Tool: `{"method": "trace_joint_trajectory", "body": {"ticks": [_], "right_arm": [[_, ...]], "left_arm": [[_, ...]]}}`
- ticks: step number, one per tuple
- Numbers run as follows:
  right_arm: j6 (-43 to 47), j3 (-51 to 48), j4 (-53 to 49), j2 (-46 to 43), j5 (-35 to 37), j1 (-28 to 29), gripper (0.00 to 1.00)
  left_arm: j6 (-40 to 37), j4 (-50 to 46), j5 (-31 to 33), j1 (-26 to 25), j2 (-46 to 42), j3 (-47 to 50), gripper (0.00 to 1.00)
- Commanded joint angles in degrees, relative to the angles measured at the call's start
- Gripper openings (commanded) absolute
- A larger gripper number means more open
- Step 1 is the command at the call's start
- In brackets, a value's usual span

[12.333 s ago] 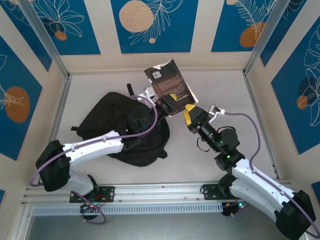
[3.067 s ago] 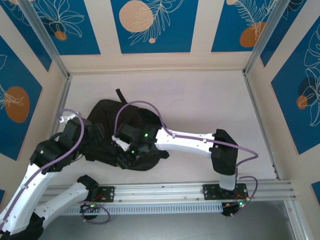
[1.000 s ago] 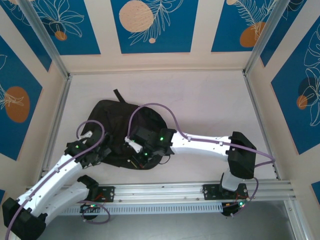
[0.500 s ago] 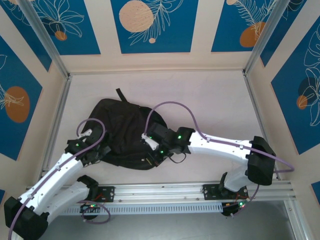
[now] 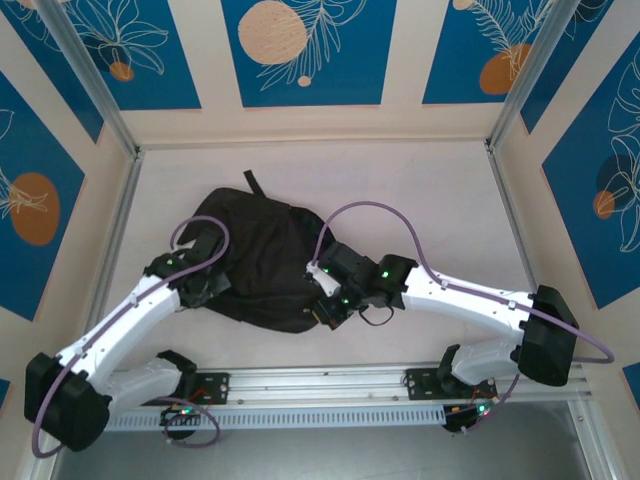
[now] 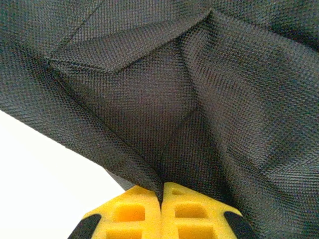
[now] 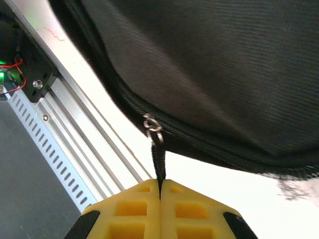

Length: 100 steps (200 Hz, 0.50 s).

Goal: Pack books, pencil case, and school supplies into a backpack

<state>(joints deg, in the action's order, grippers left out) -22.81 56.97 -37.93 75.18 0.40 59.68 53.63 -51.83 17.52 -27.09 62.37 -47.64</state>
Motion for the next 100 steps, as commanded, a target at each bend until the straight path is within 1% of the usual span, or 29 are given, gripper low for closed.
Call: {"method": "trace_joint_trajectory", "body": {"ticks": [1,17,28,41,47,54,60,72,85,100], "right_arm": [[1.1,-0.7,2.2,-1.1,-2.9,0.9,0.00],[0.6,-0.6,3.9,0.2,-3.8,1.4,0.00],[0.1,-0.2,4.6,1.7,-3.9,1.6,0.00],[-0.5,0.4,5.3,3.6,-4.1,1.8,0.00],[-0.8,0.7,5.5,4.5,-4.1,1.9,0.00],[-1.2,1.0,5.9,5.3,-3.8,2.0,0.00],[-1.6,1.2,6.2,5.9,-3.5,2.0,0.00],[-2.6,1.6,7.0,6.4,-2.7,1.9,0.00],[-3.6,1.6,8.0,6.2,-2.0,1.6,0.00],[-4.9,1.0,9.7,5.4,-2.3,0.9,0.00]], "left_arm": [[-7.2,6.8,-4.4,0.4,6.0,-7.7,0.06],[-10.3,7.6,-8.5,0.3,12.3,-12.9,0.15],[-11.6,8.0,-12.4,0.2,16.4,-16.2,0.29],[-11.0,8.2,-17.1,0.1,20.2,-19.5,0.45],[-11.0,8.9,-19.6,0.1,21.3,-20.6,0.51],[-10.9,9.4,-21.4,0.0,22.0,-21.5,0.56],[-10.6,8.8,-21.4,0.0,22.2,-22.4,0.60],[-10.7,6.9,-19.3,0.0,21.6,-23.7,0.66],[-12.3,4.9,-17.2,0.2,19.8,-24.3,0.69],[-12.9,3.2,-16.1,0.6,16.4,-22.9,0.70]]}}
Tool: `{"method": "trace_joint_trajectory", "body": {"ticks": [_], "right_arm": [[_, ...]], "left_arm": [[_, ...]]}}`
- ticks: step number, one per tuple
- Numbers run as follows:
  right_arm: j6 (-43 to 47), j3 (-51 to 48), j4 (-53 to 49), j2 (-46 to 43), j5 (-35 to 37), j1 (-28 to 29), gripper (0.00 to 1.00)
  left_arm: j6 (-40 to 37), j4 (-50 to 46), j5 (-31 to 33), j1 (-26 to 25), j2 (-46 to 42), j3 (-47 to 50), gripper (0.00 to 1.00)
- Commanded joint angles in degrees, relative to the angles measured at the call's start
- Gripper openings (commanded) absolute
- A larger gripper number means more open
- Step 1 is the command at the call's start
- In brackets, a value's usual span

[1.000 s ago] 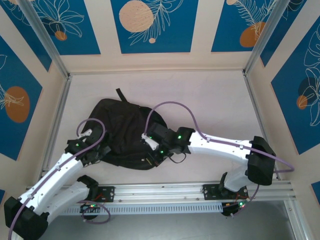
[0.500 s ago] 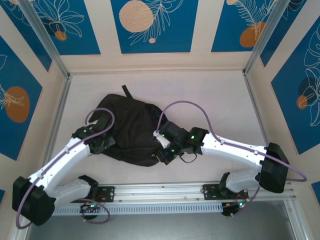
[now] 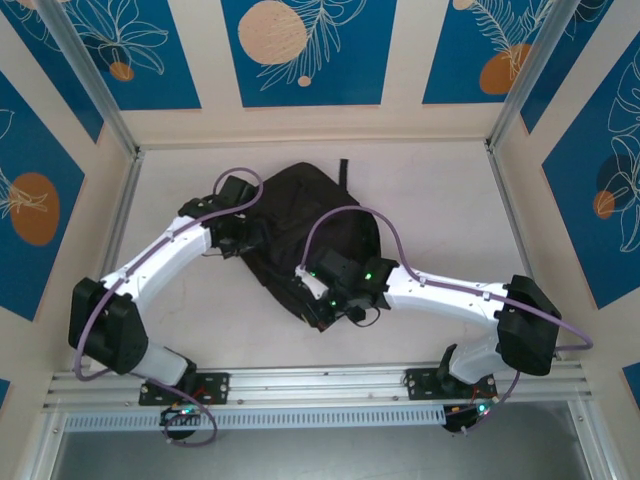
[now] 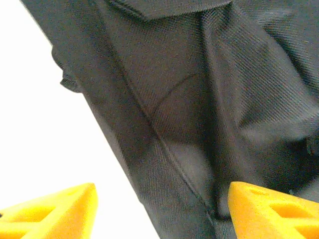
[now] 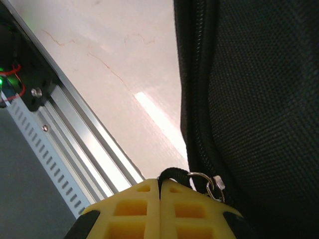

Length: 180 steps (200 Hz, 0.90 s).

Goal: Pack books, pencil case, and school supplies into a backpack

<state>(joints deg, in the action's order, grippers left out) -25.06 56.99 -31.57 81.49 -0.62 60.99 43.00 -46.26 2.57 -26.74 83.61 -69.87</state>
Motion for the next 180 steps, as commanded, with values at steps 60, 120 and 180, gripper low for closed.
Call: {"method": "trace_joint_trajectory", "body": {"ticks": [60,120,180], "right_arm": [[-7.6,-3.4,11.2,-5.2,-3.6,-4.4,0.00],[-9.8,-7.0,13.4,-8.2,-5.0,-6.3,0.00],[-10.3,-7.6,14.0,-8.6,-4.8,-6.4,0.00]], "left_arm": [[0.0,4.3,-14.7,0.2,-21.2,13.4,0.69],[4.8,17.0,-24.3,-0.2,-23.3,22.8,0.69],[6.9,17.8,-24.2,-3.2,-22.6,25.3,0.60]]}}
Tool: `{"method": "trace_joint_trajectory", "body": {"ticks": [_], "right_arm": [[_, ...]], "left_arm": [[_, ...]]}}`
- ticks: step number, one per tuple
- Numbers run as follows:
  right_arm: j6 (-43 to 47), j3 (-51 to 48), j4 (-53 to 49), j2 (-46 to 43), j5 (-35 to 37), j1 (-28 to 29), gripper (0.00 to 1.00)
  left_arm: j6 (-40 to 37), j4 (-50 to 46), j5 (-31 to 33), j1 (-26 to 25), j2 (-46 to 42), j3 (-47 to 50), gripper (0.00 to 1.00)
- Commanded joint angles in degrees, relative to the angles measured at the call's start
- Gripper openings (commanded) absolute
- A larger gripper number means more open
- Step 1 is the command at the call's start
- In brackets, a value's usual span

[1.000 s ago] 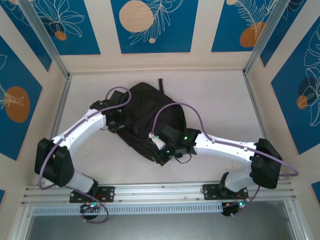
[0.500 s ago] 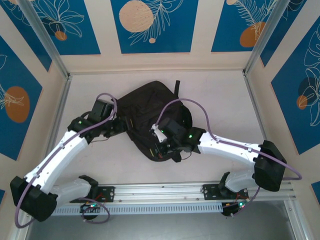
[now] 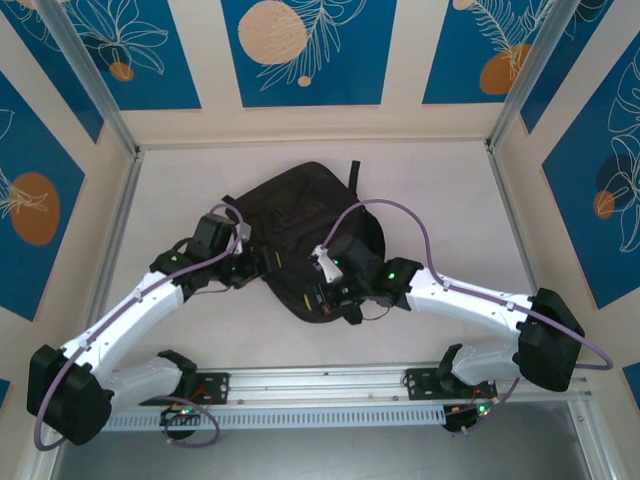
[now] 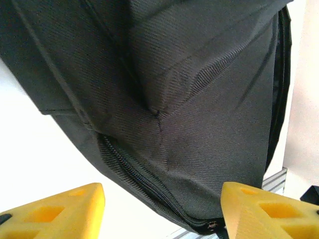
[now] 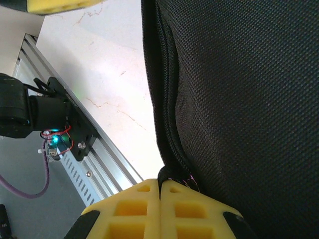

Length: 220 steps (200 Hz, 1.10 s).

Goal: Pack books, pencil case, and school supplies into a backpack

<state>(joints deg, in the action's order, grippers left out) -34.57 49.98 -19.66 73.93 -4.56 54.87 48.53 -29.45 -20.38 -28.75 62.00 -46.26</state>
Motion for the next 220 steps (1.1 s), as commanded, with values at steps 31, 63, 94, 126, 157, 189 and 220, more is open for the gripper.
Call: {"method": "trace_joint_trajectory", "body": {"ticks": [31,63,94,126,157,189,220], "right_arm": [[-0.9,-0.8,2.3,-0.6,-0.9,-0.4,0.00],[-1.2,-1.0,2.7,-0.4,-1.2,-0.4,0.00],[-1.2,-0.9,2.8,0.2,-2.3,-0.2,0.00],[-1.4,-1.0,3.1,0.1,-2.5,0.0,0.00],[-1.5,-1.4,3.5,0.5,-2.6,0.1,0.00],[-1.5,-1.7,3.3,0.4,-3.0,0.1,0.00],[-0.7,-1.8,1.3,0.4,-2.3,0.4,0.00]], "left_arm": [[2.9,0.3,-0.8,-1.8,-3.8,4.2,0.55],[4.8,0.8,0.7,-3.0,-5.7,7.4,0.54],[4.9,1.9,0.6,-3.7,-4.0,7.2,0.55],[5.1,3.5,1.3,-4.6,-2.0,6.6,0.55],[5.3,5.5,1.5,-5.3,1.4,5.3,0.55],[5.5,6.5,2.1,-6.1,3.5,5.2,0.55],[4.5,6.0,4.1,-6.1,4.3,5.0,0.30]]}}
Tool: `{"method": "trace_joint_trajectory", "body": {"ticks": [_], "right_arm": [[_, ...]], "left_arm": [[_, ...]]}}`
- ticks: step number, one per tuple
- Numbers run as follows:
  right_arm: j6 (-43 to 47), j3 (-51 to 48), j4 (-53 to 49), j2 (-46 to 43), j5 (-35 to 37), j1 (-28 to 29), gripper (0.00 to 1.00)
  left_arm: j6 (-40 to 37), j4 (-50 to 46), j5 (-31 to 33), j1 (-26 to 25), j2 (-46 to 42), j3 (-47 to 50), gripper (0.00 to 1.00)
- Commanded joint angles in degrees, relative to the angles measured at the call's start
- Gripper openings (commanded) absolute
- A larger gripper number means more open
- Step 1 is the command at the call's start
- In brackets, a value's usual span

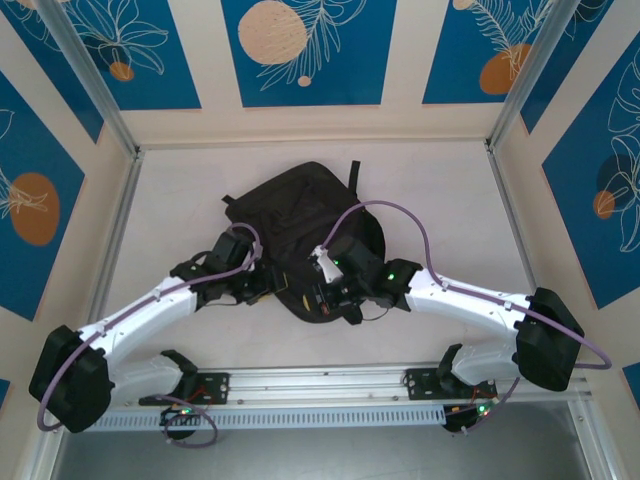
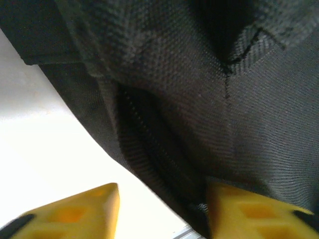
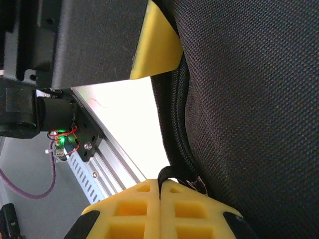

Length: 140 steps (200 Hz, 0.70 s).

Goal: Pack books, pencil case, and school supplies into a backpack

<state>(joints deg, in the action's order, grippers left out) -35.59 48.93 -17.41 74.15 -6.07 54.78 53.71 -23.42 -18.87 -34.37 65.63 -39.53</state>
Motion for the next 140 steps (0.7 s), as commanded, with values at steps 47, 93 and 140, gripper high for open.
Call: {"method": "trace_joint_trajectory", "body": {"ticks": [47,93,140], "right_arm": [[1.8,-1.8,-5.8,-1.4,0.3,1.7,0.00],[3.5,-2.7,-9.8,-3.8,0.3,1.3,0.00],[6.0,-2.7,-13.1,-5.7,-0.4,-1.3,0.00]], "left_arm": [[-4.4,-6.8,10.2,-0.4,0.5,-3.7,0.00],[-7.0,-10.5,13.5,-0.1,0.0,-5.0,0.00],[-9.3,-13.5,14.6,1.3,-1.7,-6.0,0.00]]}}
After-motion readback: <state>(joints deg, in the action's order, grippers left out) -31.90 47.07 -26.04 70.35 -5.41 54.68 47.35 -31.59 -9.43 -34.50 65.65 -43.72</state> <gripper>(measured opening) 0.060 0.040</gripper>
